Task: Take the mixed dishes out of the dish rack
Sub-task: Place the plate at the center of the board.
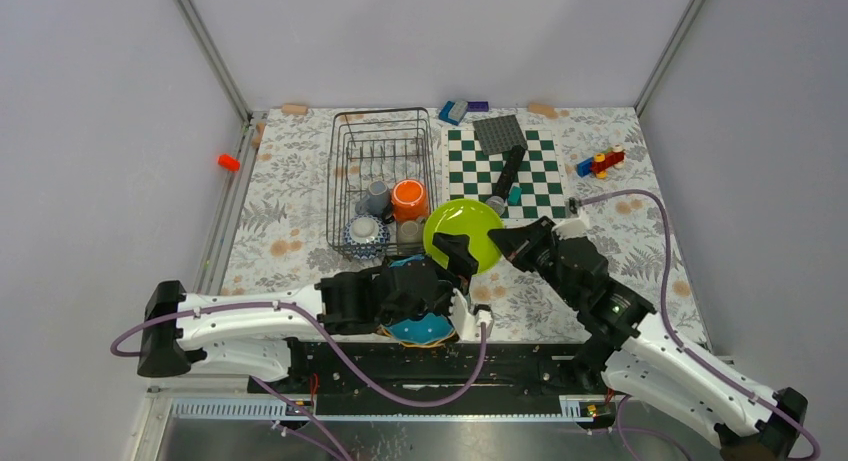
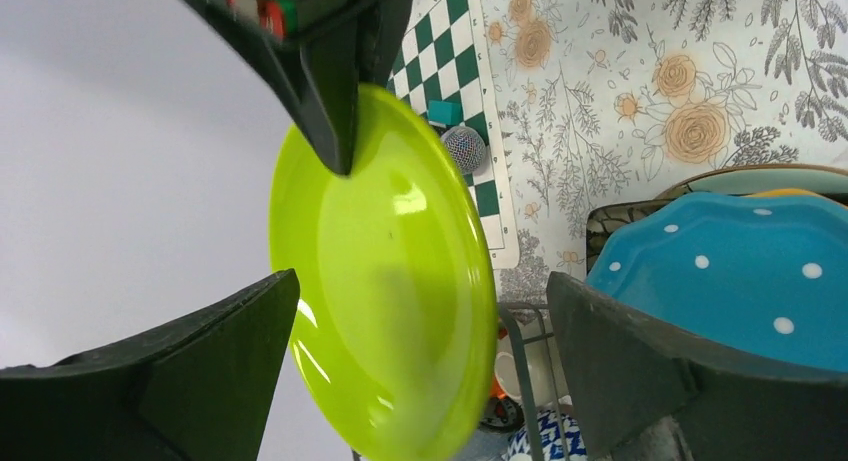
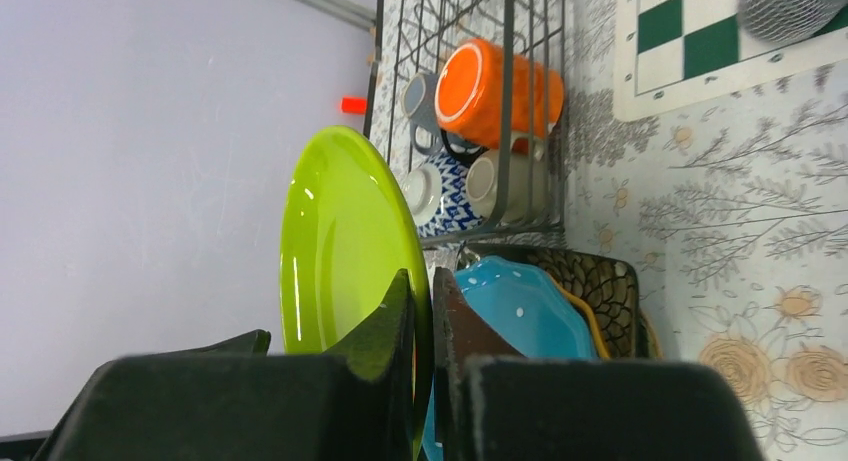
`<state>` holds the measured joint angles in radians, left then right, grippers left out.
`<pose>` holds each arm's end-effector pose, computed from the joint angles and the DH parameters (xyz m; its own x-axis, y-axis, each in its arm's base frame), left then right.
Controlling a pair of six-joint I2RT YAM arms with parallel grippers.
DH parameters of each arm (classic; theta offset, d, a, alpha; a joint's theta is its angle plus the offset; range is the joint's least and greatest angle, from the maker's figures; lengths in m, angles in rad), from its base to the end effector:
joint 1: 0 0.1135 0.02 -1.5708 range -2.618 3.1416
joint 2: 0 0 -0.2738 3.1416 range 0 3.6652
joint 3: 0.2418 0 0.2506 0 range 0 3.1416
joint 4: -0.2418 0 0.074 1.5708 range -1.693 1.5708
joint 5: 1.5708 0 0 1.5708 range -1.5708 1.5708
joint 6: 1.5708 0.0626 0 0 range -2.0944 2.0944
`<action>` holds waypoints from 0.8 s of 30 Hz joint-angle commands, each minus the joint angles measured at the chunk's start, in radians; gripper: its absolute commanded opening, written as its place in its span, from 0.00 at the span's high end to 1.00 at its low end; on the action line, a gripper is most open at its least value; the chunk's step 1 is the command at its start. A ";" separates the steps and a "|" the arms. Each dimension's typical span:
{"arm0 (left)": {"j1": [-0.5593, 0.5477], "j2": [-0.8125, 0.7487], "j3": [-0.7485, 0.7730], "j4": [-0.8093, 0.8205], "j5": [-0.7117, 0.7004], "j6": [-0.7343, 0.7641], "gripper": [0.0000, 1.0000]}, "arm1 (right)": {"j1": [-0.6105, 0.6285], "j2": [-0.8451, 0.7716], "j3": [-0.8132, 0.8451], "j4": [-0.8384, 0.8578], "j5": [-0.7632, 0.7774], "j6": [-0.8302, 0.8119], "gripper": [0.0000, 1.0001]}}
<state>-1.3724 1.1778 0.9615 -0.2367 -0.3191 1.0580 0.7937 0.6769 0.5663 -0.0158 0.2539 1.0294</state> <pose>0.0756 -0.2762 0.3144 0.7204 0.6145 -0.3215 0.5046 -0.1464 0.8509 0.1434 0.1234 0.3008 -0.4872 0.6876 -0.5384 -0.1898 0.5183 0.8338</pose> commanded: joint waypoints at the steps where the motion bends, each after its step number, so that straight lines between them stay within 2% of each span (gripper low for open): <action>1: 0.001 -0.073 -0.059 0.169 0.015 -0.100 0.01 | 0.002 -0.091 -0.018 -0.066 0.154 -0.023 1.00; 5: 0.002 -0.133 -0.184 0.405 -0.012 -0.239 0.01 | 0.002 -0.161 -0.065 -0.126 0.229 -0.030 1.00; 8: 0.012 -0.166 -0.249 0.608 -0.106 -0.413 0.01 | 0.002 -0.196 -0.111 -0.174 0.276 -0.011 1.00; 12: 0.049 -0.184 -0.290 0.743 -0.257 -0.674 0.01 | 0.002 -0.217 -0.171 -0.169 0.244 -0.001 1.00; 14: 0.098 -0.180 -0.278 0.704 -0.356 -0.806 0.01 | 0.002 -0.206 -0.174 -0.164 0.191 -0.045 1.00; 17: 0.244 -0.182 -0.233 0.530 -0.423 -1.087 0.01 | 0.002 -0.147 -0.164 -0.136 0.084 -0.130 1.00; 18: 0.300 -0.189 -0.216 0.424 -0.413 -1.184 0.01 | 0.002 -0.123 -0.162 -0.115 0.042 -0.158 1.00; 20: 0.417 -0.214 -0.216 0.331 -0.334 -1.337 0.01 | 0.002 -0.066 -0.153 -0.065 -0.059 -0.199 1.00; 24: 0.534 -0.278 -0.281 0.295 -0.263 -1.472 0.01 | 0.002 0.071 -0.136 0.086 -0.283 -0.241 1.00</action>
<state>-0.9150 0.9802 0.7036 0.1322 -0.6216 -0.1242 0.7937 0.6521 0.3782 -0.1287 0.2142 0.8661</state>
